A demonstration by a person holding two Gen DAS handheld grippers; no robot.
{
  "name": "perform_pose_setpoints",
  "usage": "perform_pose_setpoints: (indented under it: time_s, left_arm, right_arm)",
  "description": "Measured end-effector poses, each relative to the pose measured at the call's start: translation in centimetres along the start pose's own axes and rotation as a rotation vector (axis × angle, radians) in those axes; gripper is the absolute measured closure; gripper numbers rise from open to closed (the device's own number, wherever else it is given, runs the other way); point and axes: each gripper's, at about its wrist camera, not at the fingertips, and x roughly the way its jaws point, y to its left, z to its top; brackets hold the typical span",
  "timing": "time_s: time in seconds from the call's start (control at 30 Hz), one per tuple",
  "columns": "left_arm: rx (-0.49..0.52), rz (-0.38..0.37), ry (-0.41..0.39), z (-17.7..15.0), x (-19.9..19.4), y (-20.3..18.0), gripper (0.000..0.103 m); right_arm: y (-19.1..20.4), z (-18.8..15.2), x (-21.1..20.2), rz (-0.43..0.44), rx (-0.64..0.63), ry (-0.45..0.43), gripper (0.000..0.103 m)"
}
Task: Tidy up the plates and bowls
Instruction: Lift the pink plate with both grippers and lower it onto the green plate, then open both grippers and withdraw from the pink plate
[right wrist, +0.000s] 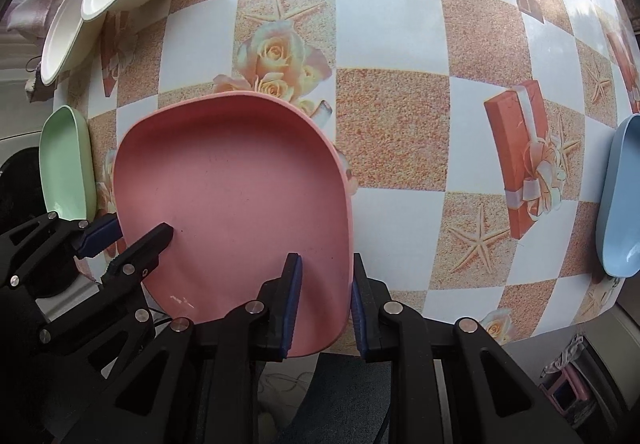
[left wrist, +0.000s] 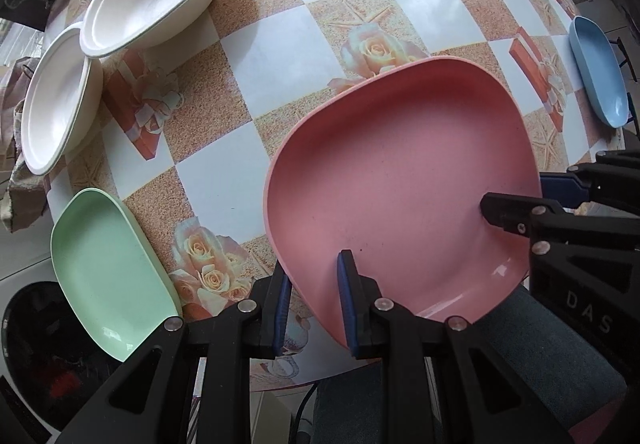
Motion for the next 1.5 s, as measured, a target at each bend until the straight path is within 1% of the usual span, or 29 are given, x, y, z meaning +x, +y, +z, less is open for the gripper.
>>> perform_pose_setpoints:
  time_s: [0.2, 0.4, 0.5, 0.53, 0.57, 0.67, 0.77, 0.9, 0.97, 1.03, 1.07, 1.1, 1.13, 1.17, 1.2, 1.23, 1.27, 1.33, 1.4, 1.5]
  left_arm:
    - [-0.061, 0.023, -0.046, -1.0, -1.9, 3.1, 0.078]
    - [-0.142, 0.052, -0.080, -3.0, -3.4, 7.3, 0.078]
    - [-0.190, 0.073, -0.087, -4.0, -3.9, 9.4, 0.078]
    - [-0.207, 0.080, -0.089, -4.5, -4.1, 10.1, 0.078]
    - [-0.226, 0.086, -0.089, -4.9, -4.2, 10.8, 0.078]
    - [-0.282, 0.094, -0.084, -6.4, -4.0, 13.3, 0.078]
    - [-0.321, 0.106, -0.074, -7.0, -3.5, 15.5, 0.078]
    - [-0.343, 0.132, -0.073, -7.7, -3.3, 17.4, 0.078]
    - [-0.352, 0.138, -0.077, -7.9, -3.2, 18.3, 0.078]
    - [-0.356, 0.150, -0.080, -7.8, -3.0, 19.1, 0.078]
    - [-0.359, 0.161, -0.086, -7.8, -2.8, 19.6, 0.074]
    - [-0.364, 0.163, -0.094, -7.9, -2.8, 20.1, 0.073]
    - [-0.373, 0.169, -0.100, -8.0, -2.9, 20.4, 0.072]
    - [-0.383, 0.169, -0.105, -8.2, -3.0, 20.6, 0.066]
    - [-0.394, 0.158, -0.112, -8.3, -3.1, 20.9, 0.057]
    - [-0.402, 0.144, -0.119, -8.5, -3.3, 20.9, 0.053]
    - [-0.406, 0.129, -0.129, -8.7, -3.4, 20.9, 0.050]
    - [-0.401, 0.099, -0.146, -8.8, -3.7, 20.7, 0.048]
    - [-0.384, 0.074, -0.151, -8.7, -4.0, 19.9, 0.043]
    - [-0.327, 0.017, -0.161, -7.8, -4.5, 17.7, 0.040]
  right_arm:
    - [3.3, 1.0, -1.9, -0.003, -0.053, -0.022, 0.077]
    - [8.0, 1.9, -2.6, 0.015, -0.127, -0.031, 0.077]
    - [10.6, 2.3, -2.6, 0.017, -0.176, -0.031, 0.077]
    - [12.5, 2.9, -2.6, 0.021, -0.189, -0.025, 0.077]
    - [13.4, 3.0, -2.5, 0.026, -0.203, -0.022, 0.077]
    - [16.1, 3.1, -2.0, 0.037, -0.247, -0.012, 0.077]
    - [18.5, 3.4, -1.2, 0.047, -0.275, 0.000, 0.077]
    - [20.5, 4.5, -0.5, 0.063, -0.281, 0.014, 0.077]
    - [21.5, 4.3, 0.2, 0.072, -0.279, 0.017, 0.077]
    - [22.0, 4.6, 0.9, 0.098, -0.264, 0.025, 0.077]
    - [22.1, 4.8, 1.2, 0.119, -0.251, 0.026, 0.076]
    - [21.9, 4.9, 1.3, 0.148, -0.241, 0.025, 0.076]
    - [21.8, 5.0, 1.4, 0.157, -0.231, 0.024, 0.076]
    - [21.8, 5.0, 1.5, 0.148, -0.222, 0.020, 0.064]
    - [21.3, 4.9, 1.3, 0.137, -0.215, 0.010, 0.051]
    - [20.6, 4.8, 1.1, 0.131, -0.208, -0.004, 0.023]
    - [19.8, 4.7, 0.9, 0.127, -0.199, -0.019, 0.015]
    - [17.6, 4.6, 0.5, 0.120, -0.173, -0.022, 0.015]
    - [15.0, 4.3, 0.5, 0.107, -0.121, -0.013, 0.015]
    - [10.6, 3.5, 0.8, 0.087, -0.022, 0.009, 0.015]
